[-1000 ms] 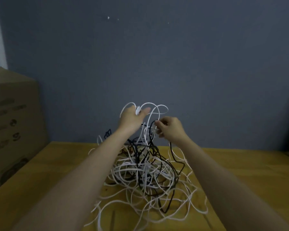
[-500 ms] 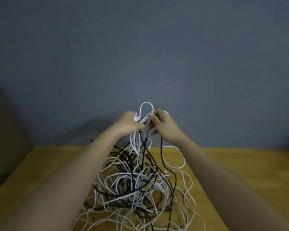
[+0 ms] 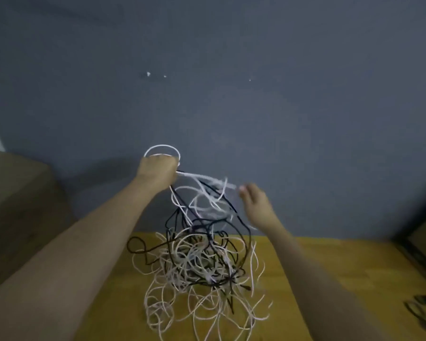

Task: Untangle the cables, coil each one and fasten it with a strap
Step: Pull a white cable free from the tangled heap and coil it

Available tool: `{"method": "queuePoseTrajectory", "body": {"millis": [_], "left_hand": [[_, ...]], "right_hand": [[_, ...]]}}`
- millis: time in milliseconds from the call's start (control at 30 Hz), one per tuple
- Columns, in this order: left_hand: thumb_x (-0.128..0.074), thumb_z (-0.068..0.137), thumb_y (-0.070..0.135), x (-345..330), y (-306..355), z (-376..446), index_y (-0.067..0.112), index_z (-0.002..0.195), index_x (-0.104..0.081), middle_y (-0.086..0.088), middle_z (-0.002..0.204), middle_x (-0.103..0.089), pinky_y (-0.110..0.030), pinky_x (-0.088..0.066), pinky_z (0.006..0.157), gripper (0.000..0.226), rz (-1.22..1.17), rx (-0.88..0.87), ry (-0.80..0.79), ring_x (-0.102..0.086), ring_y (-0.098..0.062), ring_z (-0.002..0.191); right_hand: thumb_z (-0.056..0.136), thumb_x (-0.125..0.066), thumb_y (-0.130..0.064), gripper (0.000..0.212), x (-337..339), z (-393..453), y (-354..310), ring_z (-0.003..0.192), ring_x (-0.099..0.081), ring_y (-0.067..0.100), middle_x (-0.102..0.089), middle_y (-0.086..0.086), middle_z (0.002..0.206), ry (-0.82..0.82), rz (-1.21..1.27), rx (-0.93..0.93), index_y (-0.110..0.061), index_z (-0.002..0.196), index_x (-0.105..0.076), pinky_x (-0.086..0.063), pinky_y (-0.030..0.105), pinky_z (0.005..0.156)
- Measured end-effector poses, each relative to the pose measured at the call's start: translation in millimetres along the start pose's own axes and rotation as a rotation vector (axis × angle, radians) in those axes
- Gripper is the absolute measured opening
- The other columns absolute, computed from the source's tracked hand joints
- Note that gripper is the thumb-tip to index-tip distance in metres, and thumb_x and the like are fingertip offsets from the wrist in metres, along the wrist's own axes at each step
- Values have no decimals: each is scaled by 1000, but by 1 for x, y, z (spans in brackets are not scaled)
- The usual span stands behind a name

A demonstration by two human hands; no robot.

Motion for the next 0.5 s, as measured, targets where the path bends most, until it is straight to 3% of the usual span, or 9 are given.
{"method": "queuePoseTrajectory", "body": {"millis": [67, 100, 167, 233, 300, 333, 400, 433, 500], "left_hand": [[-53, 90, 18, 5, -6, -3, 12, 106, -61, -10, 112, -65, -34, -48, 79, 18, 37, -24, -18, -60, -31, 107], [-53, 90, 16, 17, -9, -1, 12, 107, -61, -11, 112, -65, -35, -48, 79, 19, 43, -37, 8, -60, -32, 107], [-52, 91, 14, 60, -19, 9, 10, 112, -59, -15, 115, -64, -37, -48, 81, 23, 27, -30, 121, -60, -35, 108], [-52, 91, 15, 114, -42, 18, 8, 112, -57, -19, 114, -64, -40, -47, 80, 23, -9, 24, 283, -59, -40, 107], [-53, 93, 19, 134, -62, 17, 8, 114, -55, -20, 111, -64, -42, -47, 78, 24, -35, 71, 366, -60, -42, 105], [-53, 94, 21, 128, -64, 15, 9, 115, -55, -20, 112, -64, -42, -47, 79, 24, -11, 59, 327, -60, -41, 105], [-53, 94, 19, 85, -53, 6, 10, 114, -59, -15, 115, -64, -39, -48, 83, 23, 100, -51, 125, -60, -36, 109], [-54, 94, 21, 66, -51, 3, 11, 113, -60, -13, 116, -64, -37, -47, 84, 23, 122, -88, 41, -59, -33, 110], [-62, 90, 37, 61, -56, 8, 14, 111, -60, -11, 118, -64, -35, -45, 83, 31, 10, -91, 7, -58, -32, 112]], "right_hand": [[104, -37, -24, 33, -20, 1, 11, 86, -56, 35, -61, 19, 94, -186, -225, 3, 4, 103, -53, -40, 40, 74], [104, -36, -24, 31, -14, 13, 4, 81, -55, 31, -59, 17, 91, -171, -208, -1, 2, 102, -53, -39, 38, 73], [104, -38, -24, 26, 22, 43, -37, 61, -42, 20, -47, 6, 69, 6, -13, -20, -7, 88, -48, -34, 33, 64], [103, -39, -25, 27, 62, 64, -83, 59, -37, 15, -42, 1, 66, 237, 206, 64, -13, 79, -44, -35, 29, 58], [103, -39, -26, 27, 68, 56, -101, 62, -38, 12, -43, -3, 69, 329, 321, 114, -18, 77, -43, -34, 24, 55], [103, -39, -25, 27, 52, 50, -98, 65, -40, 13, -44, -3, 70, 280, 235, 86, -19, 77, -43, -32, 23, 55], [104, -36, -23, 24, -15, 37, -74, 76, -48, 21, -56, 5, 81, -74, -169, -31, -15, 88, -52, -36, 25, 59], [104, -35, -21, 24, -30, 37, -68, 81, -52, 25, -59, 12, 90, -159, -240, -67, -10, 97, -55, -40, 27, 63], [105, -33, -19, 22, -11, 55, -91, 68, -56, 14, -53, 10, 82, -38, 11, -72, -11, 93, -50, -42, 28, 58]]}}
Point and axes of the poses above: each hand's wrist, its own z-axis towards the middle knuckle, its own x-axis out of the back of the hand, y = z × x, the point moved 10 cm from there along z, towards the middle knuckle
